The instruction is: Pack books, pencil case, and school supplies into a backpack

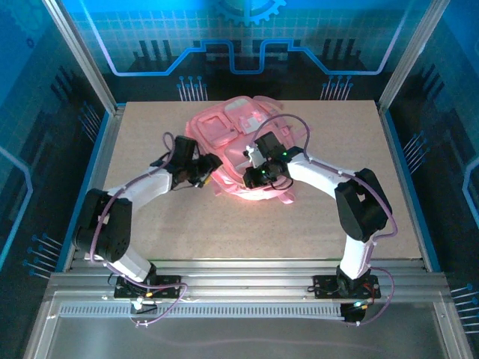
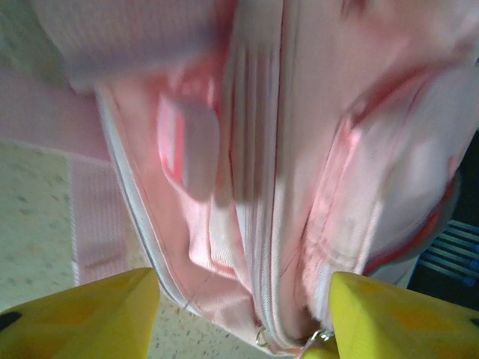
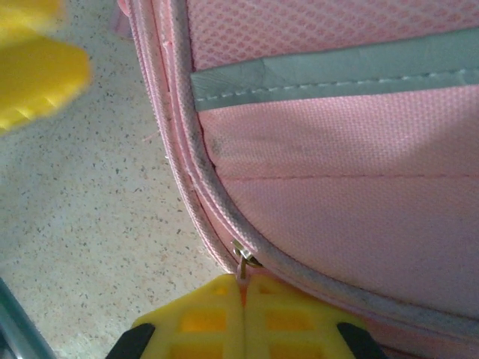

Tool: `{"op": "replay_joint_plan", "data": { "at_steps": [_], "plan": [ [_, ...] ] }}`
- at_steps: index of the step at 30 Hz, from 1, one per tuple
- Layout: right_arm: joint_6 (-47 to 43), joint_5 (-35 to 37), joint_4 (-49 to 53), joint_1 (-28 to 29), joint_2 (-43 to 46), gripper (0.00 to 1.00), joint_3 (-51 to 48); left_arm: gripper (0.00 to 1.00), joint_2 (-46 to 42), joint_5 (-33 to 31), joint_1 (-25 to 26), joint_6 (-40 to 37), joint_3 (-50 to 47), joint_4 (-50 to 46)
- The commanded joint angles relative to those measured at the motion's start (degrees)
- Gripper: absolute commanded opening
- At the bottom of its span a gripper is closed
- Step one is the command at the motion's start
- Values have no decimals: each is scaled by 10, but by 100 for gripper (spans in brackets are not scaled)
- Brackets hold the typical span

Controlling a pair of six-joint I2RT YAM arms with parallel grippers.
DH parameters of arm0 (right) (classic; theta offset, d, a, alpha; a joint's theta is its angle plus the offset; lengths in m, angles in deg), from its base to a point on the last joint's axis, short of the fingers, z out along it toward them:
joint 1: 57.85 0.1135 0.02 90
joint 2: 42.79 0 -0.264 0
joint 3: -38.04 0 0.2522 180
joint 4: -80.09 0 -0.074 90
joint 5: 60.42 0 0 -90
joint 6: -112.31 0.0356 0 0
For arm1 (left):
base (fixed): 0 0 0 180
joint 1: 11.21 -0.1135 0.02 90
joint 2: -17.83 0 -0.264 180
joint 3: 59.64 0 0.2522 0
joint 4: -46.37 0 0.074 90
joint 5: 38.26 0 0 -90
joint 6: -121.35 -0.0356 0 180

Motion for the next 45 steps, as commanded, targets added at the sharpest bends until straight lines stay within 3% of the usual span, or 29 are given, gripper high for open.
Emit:
{"op": "replay_joint_plan", "data": {
  "at_steps": [1,4,8,10,20,29,33,40,42,45],
  "plan": [
    [29,-47,-21,8,-2,0,13,60,25,-23,35,53,6,101],
    [47,-72,-34,16,6,0,9,51,68,-42,54,54,27,120],
    [43,-79,-22,23,17,0,2,11,118,-53,58,55,36,155],
    [24,-56,9,23,21,0,-1,0,122,-55,57,52,37,158],
    [-75,202,173,-22,29,0,-7,0,55,-56,34,-16,20,79],
    [-108,359,202,-113,11,0,36,0,25,-16,-4,-72,10,23],
    [-109,351,206,-128,0,0,57,0,24,-19,-34,-99,13,9],
    [-151,167,173,-65,45,0,-3,0,80,-11,-129,-163,93,-28],
    [-143,154,163,-33,44,0,-13,16,102,3,-147,-170,134,-48],
    [-113,114,139,5,30,0,-9,53,124,13,-161,-177,200,-104]
  ]
}}
